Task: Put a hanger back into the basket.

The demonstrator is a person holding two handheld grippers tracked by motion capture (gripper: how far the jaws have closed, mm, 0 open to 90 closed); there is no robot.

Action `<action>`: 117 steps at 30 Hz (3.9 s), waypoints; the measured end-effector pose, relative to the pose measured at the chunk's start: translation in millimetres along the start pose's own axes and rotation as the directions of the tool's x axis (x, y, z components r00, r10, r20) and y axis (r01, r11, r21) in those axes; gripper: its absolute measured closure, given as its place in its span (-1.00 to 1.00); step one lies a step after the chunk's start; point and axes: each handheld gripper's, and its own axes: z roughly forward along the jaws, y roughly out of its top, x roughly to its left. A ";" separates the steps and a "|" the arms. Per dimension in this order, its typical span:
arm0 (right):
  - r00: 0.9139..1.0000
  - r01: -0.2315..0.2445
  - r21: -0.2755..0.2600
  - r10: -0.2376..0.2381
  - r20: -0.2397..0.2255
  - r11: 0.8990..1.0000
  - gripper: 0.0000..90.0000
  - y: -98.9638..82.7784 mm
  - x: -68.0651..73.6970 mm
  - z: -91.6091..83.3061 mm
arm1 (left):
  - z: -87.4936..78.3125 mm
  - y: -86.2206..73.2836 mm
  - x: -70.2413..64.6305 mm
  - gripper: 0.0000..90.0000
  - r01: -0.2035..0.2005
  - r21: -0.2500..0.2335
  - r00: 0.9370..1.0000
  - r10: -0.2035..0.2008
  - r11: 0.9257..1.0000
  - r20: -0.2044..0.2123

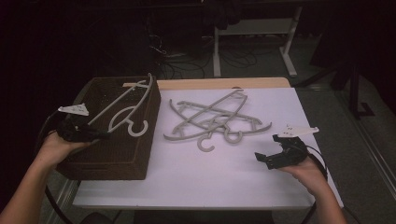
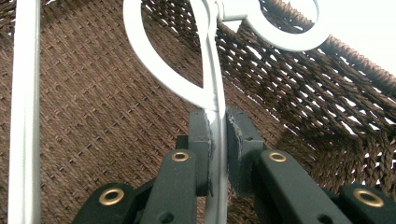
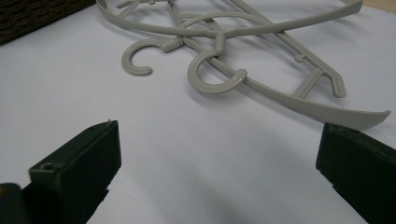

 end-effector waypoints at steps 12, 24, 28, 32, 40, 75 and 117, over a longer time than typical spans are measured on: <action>1.000 0.007 0.002 -0.007 0.001 1.000 -1.00 -0.8 2.1 -1.7 | -3.2 -3.4 -2.2 0.81 0.005 0.023 1.000 -0.004 1.000 -0.021; 1.000 0.009 0.002 -0.009 -0.001 1.000 -1.00 -0.6 2.5 -1.5 | -14.5 -4.6 2.1 0.23 0.044 -0.101 0.996 -0.051 0.994 -0.070; 1.000 0.010 0.004 -0.010 -0.003 1.000 -1.00 -0.5 3.3 -1.1 | -13.7 2.9 -4.9 0.06 0.043 -0.129 0.996 -0.052 0.991 -0.069; 1.000 0.010 0.001 -0.010 -0.005 1.000 -1.00 -0.9 3.3 -1.9 | -9.3 14.8 -15.2 -0.15 0.035 -0.153 0.997 -0.045 0.988 -0.061; 1.000 0.008 0.000 -0.008 -0.007 1.000 -1.00 0.3 2.2 -1.6 | 2.6 50.6 -43.0 -0.33 -0.012 -0.207 1.000 0.012 0.978 -0.003; 1.000 0.017 -0.006 -0.017 -0.024 1.000 -1.00 1.8 1.5 -1.7 | 173.2 168.8 -156.5 -0.42 -0.175 -0.172 0.977 0.192 0.969 0.090; 0.999 0.019 -0.003 -0.019 -0.029 1.000 -1.00 1.9 1.2 -0.4 | 277.2 138.2 -115.5 0.74 -0.213 0.038 0.976 0.211 0.976 0.063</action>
